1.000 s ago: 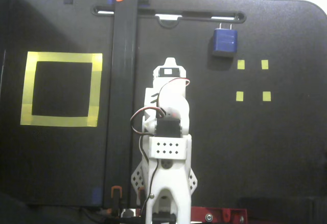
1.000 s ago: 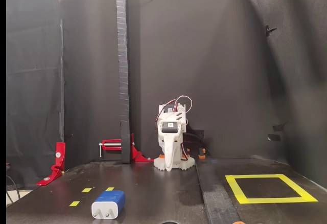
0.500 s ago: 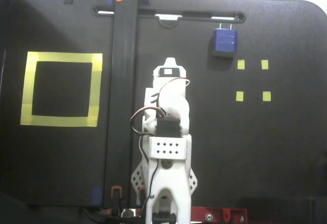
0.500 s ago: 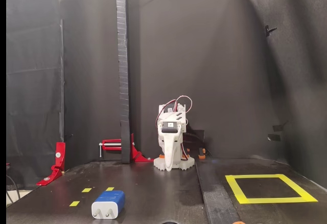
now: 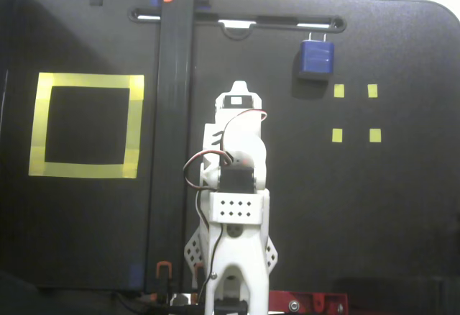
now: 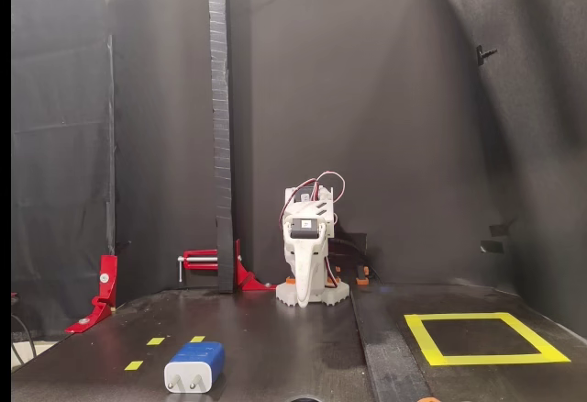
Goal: Grasp the block and place it in the designated area.
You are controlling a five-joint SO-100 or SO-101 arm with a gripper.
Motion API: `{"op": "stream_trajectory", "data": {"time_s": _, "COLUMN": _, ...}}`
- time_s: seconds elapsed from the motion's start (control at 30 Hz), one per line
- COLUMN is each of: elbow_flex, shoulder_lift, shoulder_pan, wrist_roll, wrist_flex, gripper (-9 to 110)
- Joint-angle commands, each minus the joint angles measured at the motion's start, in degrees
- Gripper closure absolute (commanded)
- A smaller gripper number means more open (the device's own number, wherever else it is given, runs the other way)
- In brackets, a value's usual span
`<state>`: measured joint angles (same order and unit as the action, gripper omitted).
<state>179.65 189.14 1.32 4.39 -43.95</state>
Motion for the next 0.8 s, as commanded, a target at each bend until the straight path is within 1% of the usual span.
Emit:
{"op": "stream_trajectory", "data": {"time_s": 0.0, "elbow_flex": 0.35, "shoulder_lift": 0.26, "shoulder_pan": 0.44, "wrist_roll": 0.09, "wrist_flex": -0.09, "gripper": 101}}
{"op": "stream_trajectory", "data": {"time_s": 0.23, "elbow_flex": 0.35, "shoulder_lift": 0.26, "shoulder_pan": 0.53, "wrist_roll": 1.58, "wrist_flex": 1.76, "gripper": 101}}
{"op": "stream_trajectory", "data": {"time_s": 0.77, "elbow_flex": 0.35, "shoulder_lift": 0.26, "shoulder_pan": 0.53, "wrist_roll": 2.81, "wrist_flex": 33.49, "gripper": 102}}
